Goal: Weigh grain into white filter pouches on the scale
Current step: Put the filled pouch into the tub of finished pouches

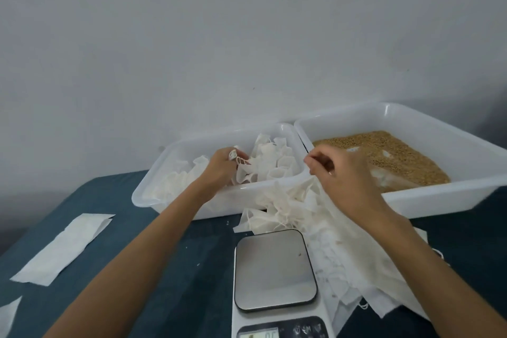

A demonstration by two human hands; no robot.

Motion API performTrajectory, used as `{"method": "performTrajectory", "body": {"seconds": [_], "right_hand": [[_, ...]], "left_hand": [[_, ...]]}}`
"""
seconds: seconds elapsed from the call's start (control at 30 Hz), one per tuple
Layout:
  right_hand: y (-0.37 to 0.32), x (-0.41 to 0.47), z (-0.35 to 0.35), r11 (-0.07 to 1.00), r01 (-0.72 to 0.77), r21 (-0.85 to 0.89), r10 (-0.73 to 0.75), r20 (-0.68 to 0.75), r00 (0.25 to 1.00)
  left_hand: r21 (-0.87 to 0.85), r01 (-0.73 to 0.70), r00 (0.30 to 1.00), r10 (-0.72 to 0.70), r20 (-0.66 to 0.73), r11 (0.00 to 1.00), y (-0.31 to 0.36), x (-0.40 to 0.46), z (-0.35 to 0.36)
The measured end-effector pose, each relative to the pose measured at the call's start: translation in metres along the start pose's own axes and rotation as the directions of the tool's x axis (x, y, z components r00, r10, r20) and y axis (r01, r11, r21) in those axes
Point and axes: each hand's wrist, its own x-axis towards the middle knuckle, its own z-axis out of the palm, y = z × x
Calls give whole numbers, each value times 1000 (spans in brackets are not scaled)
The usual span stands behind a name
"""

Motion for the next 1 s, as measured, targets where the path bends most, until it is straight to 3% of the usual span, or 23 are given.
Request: {"method": "performTrajectory", "body": {"seconds": [0.13, 0.23, 0.3, 0.4, 0.47, 0.57, 0.6, 0.7, 0.83, 1.0], "right_hand": [[0, -6, 8, 994, 43, 103, -43, -7, 999], [5, -8, 7, 991, 34, 128, -34, -8, 999], [9, -11, 5, 990, 22, 141, -22, 0, 1000], [11, -13, 2, 986, 14, 167, -12, -10, 1000], [9, -14, 2, 983, 19, 183, -16, -14, 1000], [4, -15, 4, 973, 27, 227, -22, -23, 999], [3, -16, 5, 971, 29, 237, -24, -25, 999], [2, -18, 8, 968, 24, 252, -19, -22, 1000], [4, -18, 10, 957, -19, 289, 21, -3, 1000], [5, -18, 10, 955, -43, 295, 44, 5, 999]], "left_hand": [[-119, 51, 995, -61, -80, 992, 3, 2, 5], [-57, 41, 997, -45, -67, 998, 11, -4, 10], [-11, -105, 974, 101, -203, 994, 18, -17, 6], [50, -375, 813, 354, -462, 926, 22, -55, -2], [146, -436, 811, 458, -364, 888, 10, -83, -1], [272, -387, 908, 416, -54, 881, -16, -111, 12], [305, -375, 918, 396, -10, 876, -22, -113, 15], [332, -388, 913, 407, 13, 860, -21, -109, 27], [439, -476, 874, 466, 138, 762, 1, -93, 49], [355, -450, 869, 494, -37, 819, 11, -80, 58]]}}
